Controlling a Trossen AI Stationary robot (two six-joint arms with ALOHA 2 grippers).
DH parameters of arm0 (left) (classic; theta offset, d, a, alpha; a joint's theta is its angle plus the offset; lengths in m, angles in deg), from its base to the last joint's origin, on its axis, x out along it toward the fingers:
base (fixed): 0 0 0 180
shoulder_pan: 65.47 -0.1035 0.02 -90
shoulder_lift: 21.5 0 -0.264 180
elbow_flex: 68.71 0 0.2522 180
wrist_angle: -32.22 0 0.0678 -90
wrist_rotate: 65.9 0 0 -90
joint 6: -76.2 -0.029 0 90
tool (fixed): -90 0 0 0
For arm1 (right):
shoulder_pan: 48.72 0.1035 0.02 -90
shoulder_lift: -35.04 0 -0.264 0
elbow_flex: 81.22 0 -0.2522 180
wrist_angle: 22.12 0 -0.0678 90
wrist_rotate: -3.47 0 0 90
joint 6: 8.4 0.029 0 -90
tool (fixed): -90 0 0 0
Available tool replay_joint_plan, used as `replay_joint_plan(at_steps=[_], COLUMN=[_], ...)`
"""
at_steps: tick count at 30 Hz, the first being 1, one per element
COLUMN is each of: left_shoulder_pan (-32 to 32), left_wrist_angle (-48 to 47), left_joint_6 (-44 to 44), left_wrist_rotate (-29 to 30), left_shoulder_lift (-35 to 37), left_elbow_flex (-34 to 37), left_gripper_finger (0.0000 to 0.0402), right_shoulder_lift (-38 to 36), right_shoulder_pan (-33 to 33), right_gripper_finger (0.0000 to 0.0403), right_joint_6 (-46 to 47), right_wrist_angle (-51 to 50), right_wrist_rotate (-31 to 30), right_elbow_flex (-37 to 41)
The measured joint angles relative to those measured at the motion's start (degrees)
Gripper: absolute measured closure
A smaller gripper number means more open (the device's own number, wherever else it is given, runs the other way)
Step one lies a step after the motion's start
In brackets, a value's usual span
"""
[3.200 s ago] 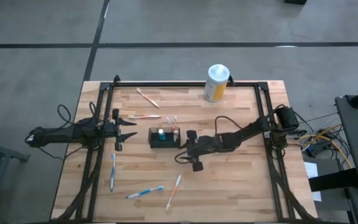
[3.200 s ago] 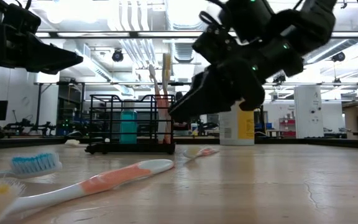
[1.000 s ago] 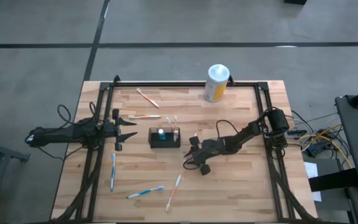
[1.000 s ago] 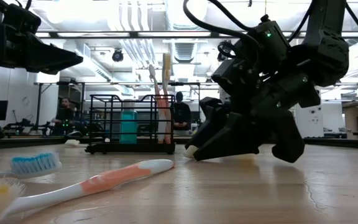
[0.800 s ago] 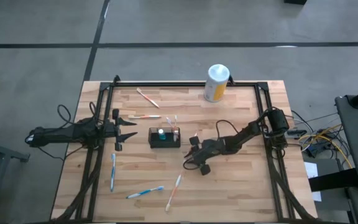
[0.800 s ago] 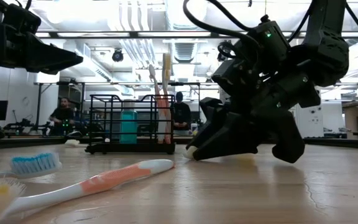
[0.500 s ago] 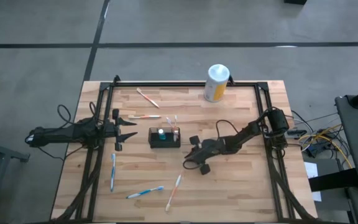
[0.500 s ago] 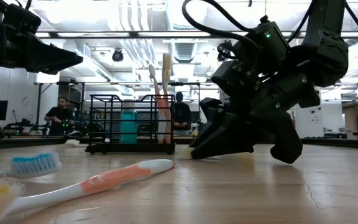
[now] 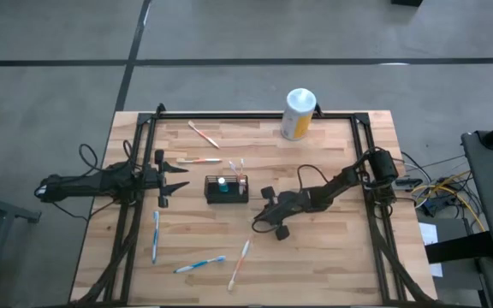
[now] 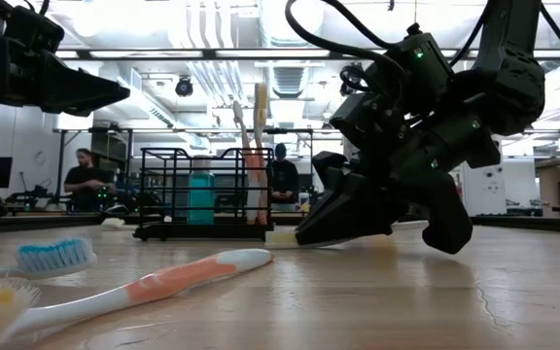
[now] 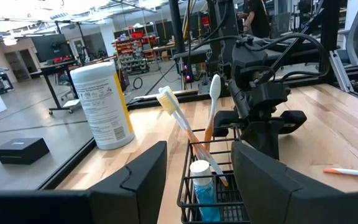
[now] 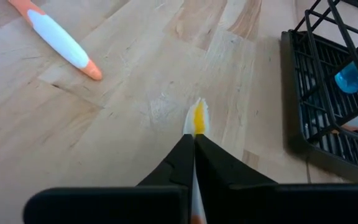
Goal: Pick & Place toothbrushing station
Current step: Put the orange toothbrush into the right section of the wire organizer
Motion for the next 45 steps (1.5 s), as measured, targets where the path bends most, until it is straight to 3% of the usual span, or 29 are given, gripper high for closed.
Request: replay_joint_plan(at_steps=[9,17,45], left_shoulder_pan=[0.0,0.0,0.0], left_wrist_angle=[0.0,0.0,0.0], left_joint_6=[0.0,0.0,0.0], left_wrist_rotate=[0.0,0.0,0.0], left_shoulder_lift=[0.0,0.0,0.0], left_elbow_flex=[0.0,0.0,0.0], left_gripper_finger=[0.0216,0.0216,0.0216], right_shoulder_lift=[0.0,-1.0,-1.2], right_shoulder_pan=[0.0,0.0,0.3], right_gripper_finger=[0.0394,0.0395,0.0394], right_joint_6=[0.2,-0.7,2.0], right_wrist_angle=[0.1,2.0,-1.1], right_wrist_rotate=[-0.5,-5.0,-1.9], right_elbow_flex=[0.0,0.1,0.0])
